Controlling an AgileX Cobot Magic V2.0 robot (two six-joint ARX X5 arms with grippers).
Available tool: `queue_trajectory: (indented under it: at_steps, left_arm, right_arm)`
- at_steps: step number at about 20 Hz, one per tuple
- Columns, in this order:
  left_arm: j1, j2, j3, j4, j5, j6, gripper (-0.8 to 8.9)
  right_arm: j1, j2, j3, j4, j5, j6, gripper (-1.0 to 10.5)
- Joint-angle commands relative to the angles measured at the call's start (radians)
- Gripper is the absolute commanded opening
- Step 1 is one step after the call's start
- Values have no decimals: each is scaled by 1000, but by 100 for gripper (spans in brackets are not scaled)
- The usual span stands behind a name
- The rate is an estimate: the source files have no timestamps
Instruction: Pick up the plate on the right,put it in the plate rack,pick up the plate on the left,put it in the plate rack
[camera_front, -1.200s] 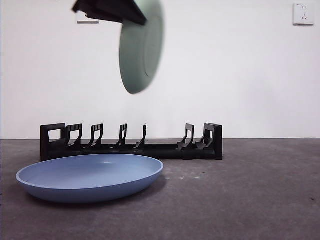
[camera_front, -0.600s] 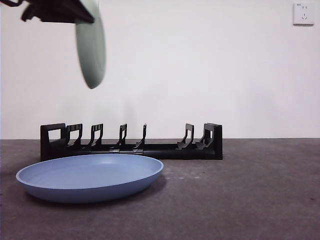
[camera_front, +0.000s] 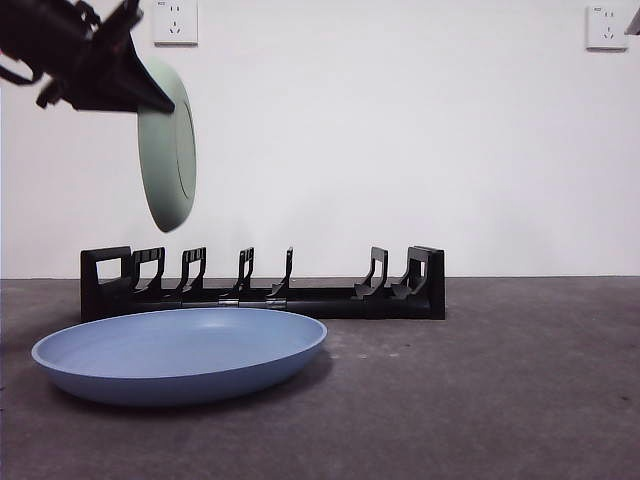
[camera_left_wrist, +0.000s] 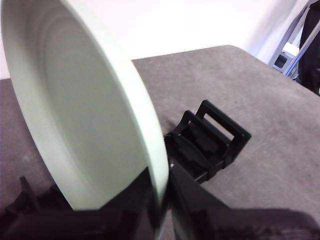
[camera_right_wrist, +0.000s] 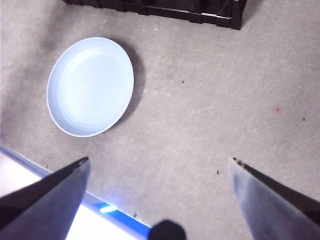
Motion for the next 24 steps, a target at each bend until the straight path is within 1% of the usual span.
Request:
queue_trajectory:
  at_steps: [1, 4, 11, 14, 22, 24]
  left_arm:
    - [3, 34, -2, 26, -2, 29, -8]
    - [3, 84, -2, 31, -19, 67, -8]
    - [3, 150, -2, 42, -49, 87, -8]
    - [3, 166, -2, 39, -73, 111, -8]
    - [-5, 179, -2, 24, -76, 123, -4]
    - [-13, 179, -2, 4, -81, 150, -4]
  right_arm:
    - [2, -1, -14, 6, -4, -7, 469]
    - [2, -1, -14, 11, -4, -7, 469]
    - [2, -1, -14, 14, -4, -7, 469]
    - [2, -1, -14, 14, -4, -7, 469]
    - [2, -1, -14, 36, -4, -7, 469]
    - [2, -1, -14, 37, -4, -7, 469]
